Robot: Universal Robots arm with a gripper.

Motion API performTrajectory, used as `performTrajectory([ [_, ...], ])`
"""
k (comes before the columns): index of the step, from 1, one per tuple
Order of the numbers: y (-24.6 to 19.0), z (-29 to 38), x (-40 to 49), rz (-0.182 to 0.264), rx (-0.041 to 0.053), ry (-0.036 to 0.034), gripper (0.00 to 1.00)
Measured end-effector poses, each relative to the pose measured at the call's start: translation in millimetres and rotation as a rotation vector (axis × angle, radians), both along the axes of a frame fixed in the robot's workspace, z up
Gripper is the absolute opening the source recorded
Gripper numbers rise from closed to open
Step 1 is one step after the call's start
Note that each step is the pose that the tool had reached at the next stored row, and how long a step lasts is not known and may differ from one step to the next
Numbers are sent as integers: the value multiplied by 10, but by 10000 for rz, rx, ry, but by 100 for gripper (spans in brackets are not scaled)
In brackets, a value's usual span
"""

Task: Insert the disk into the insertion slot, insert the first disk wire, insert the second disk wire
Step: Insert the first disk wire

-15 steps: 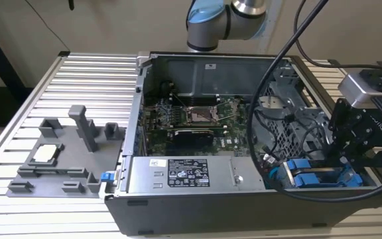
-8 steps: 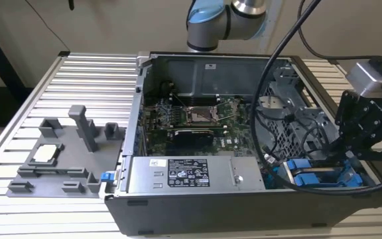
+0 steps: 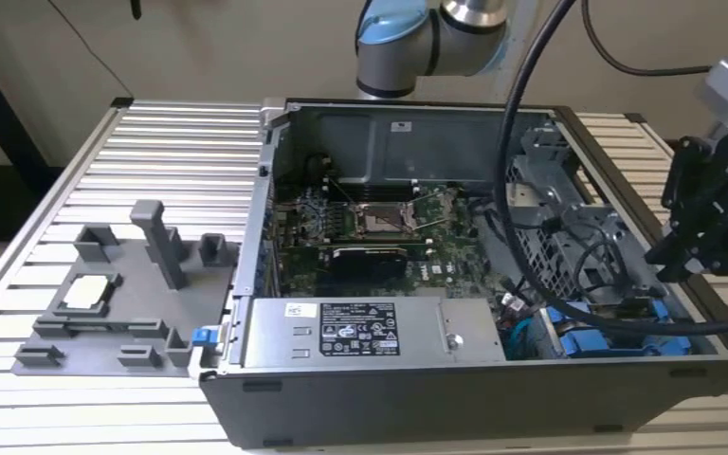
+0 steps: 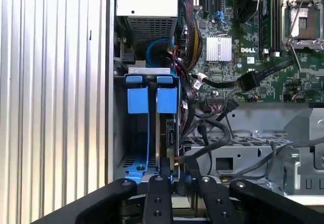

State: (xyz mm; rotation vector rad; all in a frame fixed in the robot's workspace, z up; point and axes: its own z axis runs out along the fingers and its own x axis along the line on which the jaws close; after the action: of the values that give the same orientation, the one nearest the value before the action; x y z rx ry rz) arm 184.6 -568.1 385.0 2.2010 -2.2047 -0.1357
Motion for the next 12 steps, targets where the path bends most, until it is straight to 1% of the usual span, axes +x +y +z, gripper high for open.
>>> performTrajectory([
  [4,1,5,-1,-4,1,-6,27],
  [5,13,4,-1,-4,2,-5,27],
  [8,119,-6,-9,-6,2,-5,27],
  [12,263,-19,-44,-3,-1,-6,27],
])
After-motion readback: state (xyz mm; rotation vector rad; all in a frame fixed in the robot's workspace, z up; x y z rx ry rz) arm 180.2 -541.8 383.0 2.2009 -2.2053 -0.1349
